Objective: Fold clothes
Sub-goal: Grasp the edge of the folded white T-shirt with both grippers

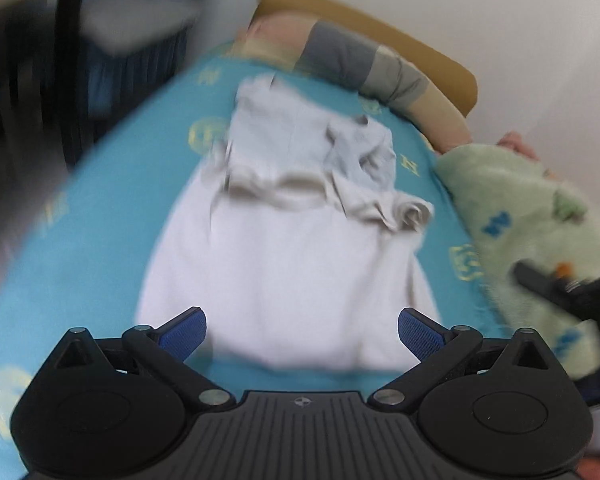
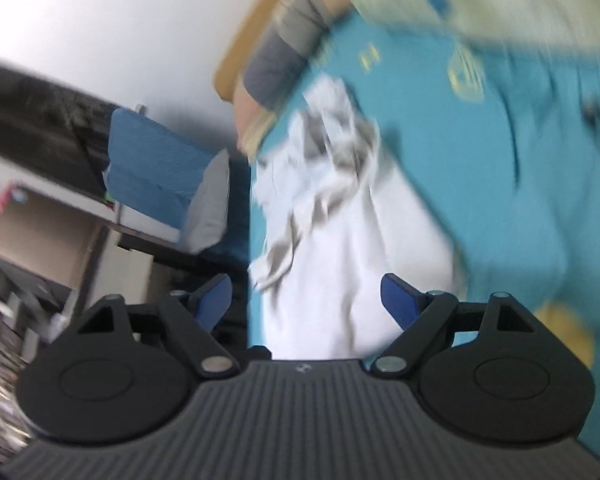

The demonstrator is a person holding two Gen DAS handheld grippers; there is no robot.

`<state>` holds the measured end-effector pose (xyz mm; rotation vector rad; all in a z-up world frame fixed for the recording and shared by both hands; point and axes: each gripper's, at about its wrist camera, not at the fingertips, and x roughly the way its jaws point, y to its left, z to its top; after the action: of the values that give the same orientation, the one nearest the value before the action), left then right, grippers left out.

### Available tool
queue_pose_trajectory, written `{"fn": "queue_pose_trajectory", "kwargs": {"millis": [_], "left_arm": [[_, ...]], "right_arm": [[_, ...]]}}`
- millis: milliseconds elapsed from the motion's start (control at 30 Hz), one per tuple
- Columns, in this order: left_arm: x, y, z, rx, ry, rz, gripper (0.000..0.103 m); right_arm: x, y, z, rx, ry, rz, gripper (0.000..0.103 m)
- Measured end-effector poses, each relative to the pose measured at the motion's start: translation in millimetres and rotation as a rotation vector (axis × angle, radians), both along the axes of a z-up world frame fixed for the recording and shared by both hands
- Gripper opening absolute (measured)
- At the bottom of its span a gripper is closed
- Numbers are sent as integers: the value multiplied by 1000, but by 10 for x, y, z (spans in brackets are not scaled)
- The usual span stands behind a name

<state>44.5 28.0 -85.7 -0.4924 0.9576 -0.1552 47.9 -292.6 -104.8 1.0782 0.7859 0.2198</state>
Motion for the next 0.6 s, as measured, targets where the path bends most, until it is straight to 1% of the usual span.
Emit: {"fn": "queue_pose_trajectory", "kwargs": {"millis": [67, 100, 133, 200, 233, 300, 333, 400, 433, 467, 500, 533, 567, 600], "left_arm": [[46, 143, -173, -122, 82, 68, 103], [70, 213, -260, -183, 123, 101, 103], [101, 258, -346, -231, 149, 122, 103], [176, 289, -473, -269, 183, 150, 103], [212, 295, -532, -280, 198, 166, 102], [267, 327, -634, -317, 214, 200, 100], [275, 352, -637, -329, 192, 228, 100], [288, 406, -633, -343, 146, 282, 98], [292, 444, -638, -349, 135, 313, 91], [291, 489, -655, -369, 133, 343, 84], [288, 534, -675, -390, 131, 373, 81], [289, 560, -682, -393, 134, 390, 70], [291, 584, -688, -393, 137, 405, 55], [290, 598, -685, -386, 139, 413, 48]], "right_arm": [[-12, 39, -165, 51, 68, -2, 83], [-12, 44, -252, 72, 103, -13, 77], [-7, 36, -342, 90, 139, -32, 76], [2, 21, -522, 125, 211, -71, 76], [8, 10, -581, 131, 228, -85, 76], [33, -6, -627, 138, 215, -108, 69], [45, -9, -641, 139, 206, -121, 68], [66, -6, -654, 129, 185, -145, 58], [76, -3, -658, 117, 177, -151, 55], [84, -2, -646, 107, 167, -153, 44], [90, -4, -620, 98, 154, -152, 30], [95, -6, -593, 90, 141, -152, 23], [101, -8, -567, 81, 129, -151, 17], [106, -10, -541, 73, 116, -150, 16]]}}
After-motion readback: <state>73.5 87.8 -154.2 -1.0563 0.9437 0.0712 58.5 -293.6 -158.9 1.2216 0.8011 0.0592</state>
